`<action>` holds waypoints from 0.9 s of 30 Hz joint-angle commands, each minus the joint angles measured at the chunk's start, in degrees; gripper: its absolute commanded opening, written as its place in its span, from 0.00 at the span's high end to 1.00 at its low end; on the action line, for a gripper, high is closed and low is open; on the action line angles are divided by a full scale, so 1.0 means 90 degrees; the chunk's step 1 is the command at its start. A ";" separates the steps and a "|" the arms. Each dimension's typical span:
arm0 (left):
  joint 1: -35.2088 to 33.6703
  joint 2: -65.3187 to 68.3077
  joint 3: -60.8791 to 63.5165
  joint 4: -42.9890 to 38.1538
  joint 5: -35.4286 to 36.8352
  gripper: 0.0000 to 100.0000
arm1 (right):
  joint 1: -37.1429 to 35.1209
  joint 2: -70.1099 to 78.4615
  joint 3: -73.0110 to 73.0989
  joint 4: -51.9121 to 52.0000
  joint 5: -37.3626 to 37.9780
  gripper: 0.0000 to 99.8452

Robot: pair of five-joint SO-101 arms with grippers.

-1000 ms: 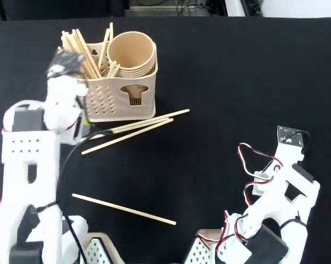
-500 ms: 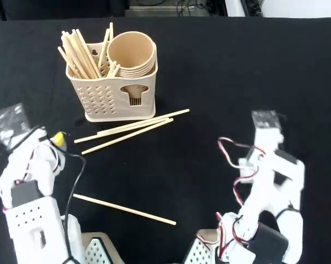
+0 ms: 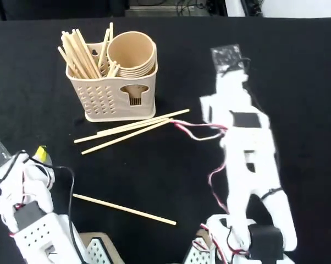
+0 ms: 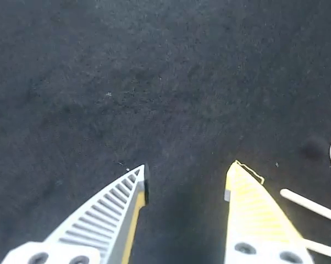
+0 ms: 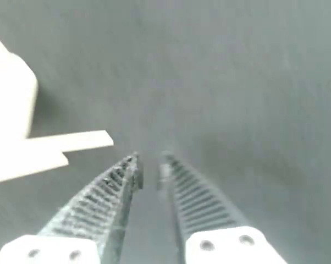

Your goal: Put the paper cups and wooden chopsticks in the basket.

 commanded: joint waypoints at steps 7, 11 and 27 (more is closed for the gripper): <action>-0.0063 -0.1670 0.0659 0.0400 0.0039 0.76 | -0.0840 0.2154 -0.0288 -0.2413 -0.0215 0.99; -0.0063 -0.1690 0.0650 0.0449 0.0039 0.76 | -0.0850 0.3639 -0.1177 -0.2452 -0.0244 0.99; -0.0063 -0.1690 0.0650 0.0459 0.0029 0.76 | -0.1319 0.4694 -0.2447 -0.0781 -0.0254 0.99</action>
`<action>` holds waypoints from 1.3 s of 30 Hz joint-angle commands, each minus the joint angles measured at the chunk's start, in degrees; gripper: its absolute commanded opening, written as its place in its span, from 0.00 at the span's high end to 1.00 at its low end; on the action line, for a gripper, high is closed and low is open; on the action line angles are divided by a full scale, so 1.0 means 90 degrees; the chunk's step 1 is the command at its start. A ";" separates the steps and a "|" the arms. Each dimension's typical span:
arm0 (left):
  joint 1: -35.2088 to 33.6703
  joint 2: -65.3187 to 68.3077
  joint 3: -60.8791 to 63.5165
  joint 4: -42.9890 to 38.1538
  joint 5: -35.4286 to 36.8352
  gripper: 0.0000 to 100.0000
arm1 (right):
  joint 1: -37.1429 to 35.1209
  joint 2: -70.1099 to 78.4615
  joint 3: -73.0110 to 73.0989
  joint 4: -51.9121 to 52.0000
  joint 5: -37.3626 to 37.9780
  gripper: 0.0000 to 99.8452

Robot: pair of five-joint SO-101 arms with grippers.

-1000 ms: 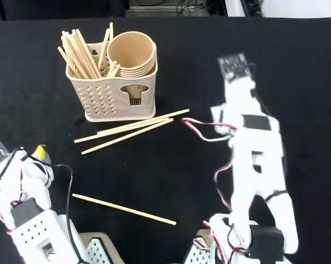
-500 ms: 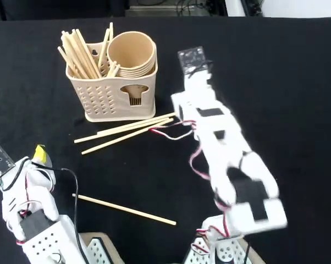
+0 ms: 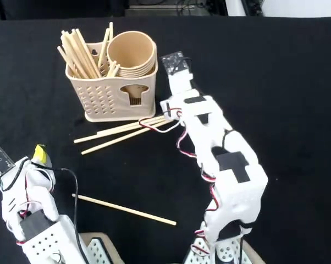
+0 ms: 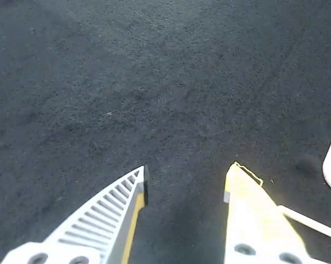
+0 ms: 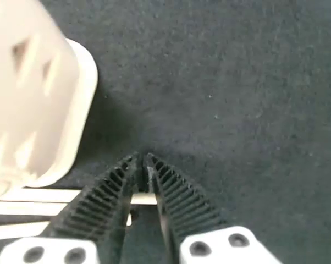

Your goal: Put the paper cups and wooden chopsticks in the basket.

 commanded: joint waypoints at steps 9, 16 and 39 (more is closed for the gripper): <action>-0.0054 -0.0088 0.0103 0.0049 0.0029 0.76 | -0.0283 -0.0405 -0.0259 0.1416 -0.0049 0.99; -0.0054 -0.0088 0.0103 0.0049 0.0029 0.76 | -0.0860 -0.0698 -0.0083 0.2852 -0.0049 0.99; -0.0054 -0.0078 0.0103 0.0039 0.0029 0.76 | -0.0869 -0.3746 0.2867 0.3731 0.0098 0.99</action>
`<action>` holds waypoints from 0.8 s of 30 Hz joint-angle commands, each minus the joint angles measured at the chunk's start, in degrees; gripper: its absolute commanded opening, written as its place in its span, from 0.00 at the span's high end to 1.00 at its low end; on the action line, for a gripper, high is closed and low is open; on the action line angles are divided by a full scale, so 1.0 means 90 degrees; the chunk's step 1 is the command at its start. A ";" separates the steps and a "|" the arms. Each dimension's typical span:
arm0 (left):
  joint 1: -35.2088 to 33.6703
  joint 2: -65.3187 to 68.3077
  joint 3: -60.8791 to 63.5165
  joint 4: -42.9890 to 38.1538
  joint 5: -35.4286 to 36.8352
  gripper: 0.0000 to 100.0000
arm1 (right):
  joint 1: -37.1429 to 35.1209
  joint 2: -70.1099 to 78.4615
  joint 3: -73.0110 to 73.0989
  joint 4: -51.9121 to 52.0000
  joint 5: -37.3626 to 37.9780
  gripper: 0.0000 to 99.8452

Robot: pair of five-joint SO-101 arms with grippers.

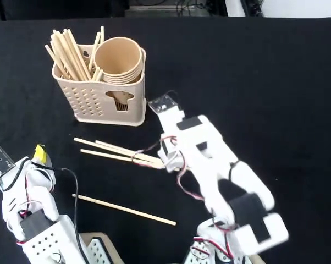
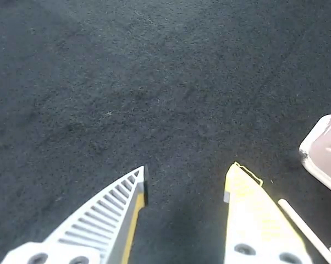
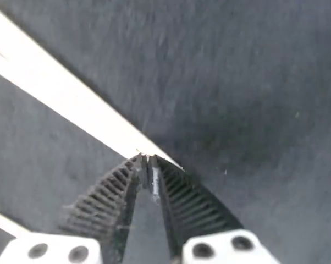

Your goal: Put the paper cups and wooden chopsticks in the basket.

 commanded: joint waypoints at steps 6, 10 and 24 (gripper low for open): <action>-0.0054 -0.0078 0.0103 0.0049 0.0029 0.76 | -0.0967 -0.1744 0.1031 0.0498 0.1651 0.99; -0.0054 -0.0078 0.0103 0.0059 0.0029 0.76 | -0.1250 -0.2437 0.1304 0.0498 0.2657 0.99; -0.1011 -0.0088 -0.0161 0.0078 0.0098 0.76 | -0.2110 -0.3853 0.1490 -0.0127 0.4933 0.93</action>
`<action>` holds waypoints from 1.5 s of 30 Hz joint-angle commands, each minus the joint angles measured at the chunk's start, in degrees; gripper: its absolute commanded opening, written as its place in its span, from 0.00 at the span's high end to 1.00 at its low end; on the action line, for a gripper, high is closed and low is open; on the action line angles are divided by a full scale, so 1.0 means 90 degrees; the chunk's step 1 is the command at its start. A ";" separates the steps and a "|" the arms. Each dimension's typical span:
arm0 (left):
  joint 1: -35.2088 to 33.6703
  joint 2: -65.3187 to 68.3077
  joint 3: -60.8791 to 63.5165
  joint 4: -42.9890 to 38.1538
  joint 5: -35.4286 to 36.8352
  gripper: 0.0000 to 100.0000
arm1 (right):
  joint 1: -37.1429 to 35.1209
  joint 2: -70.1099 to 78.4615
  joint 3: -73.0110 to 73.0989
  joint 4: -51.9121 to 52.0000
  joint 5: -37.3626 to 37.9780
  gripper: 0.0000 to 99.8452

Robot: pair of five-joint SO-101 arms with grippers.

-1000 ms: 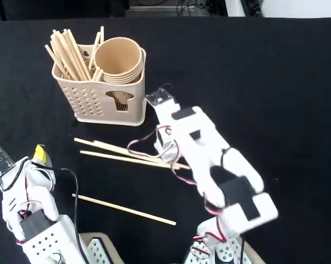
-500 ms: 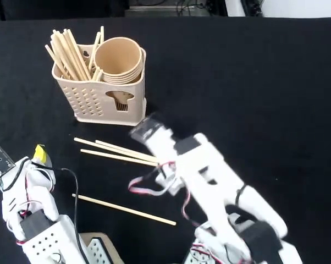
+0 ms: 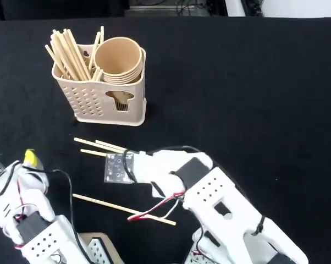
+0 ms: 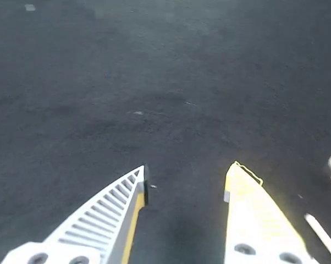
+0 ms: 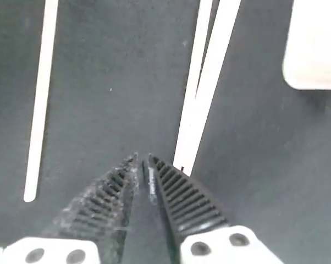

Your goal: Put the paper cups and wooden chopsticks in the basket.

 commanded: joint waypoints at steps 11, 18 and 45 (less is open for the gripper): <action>0.0024 -0.0088 -0.0083 0.0039 0.0049 0.76 | -0.0137 0.3219 -0.1656 -0.1436 -0.0205 0.81; -0.0034 -0.0088 -0.0093 0.0039 0.0029 0.76 | -0.0137 0.4987 -0.3072 -0.1446 -0.0733 0.81; -0.0005 -0.0088 -0.0073 0.0039 0.0010 0.76 | -0.1045 0.7399 -0.5514 -0.0420 -0.1348 0.98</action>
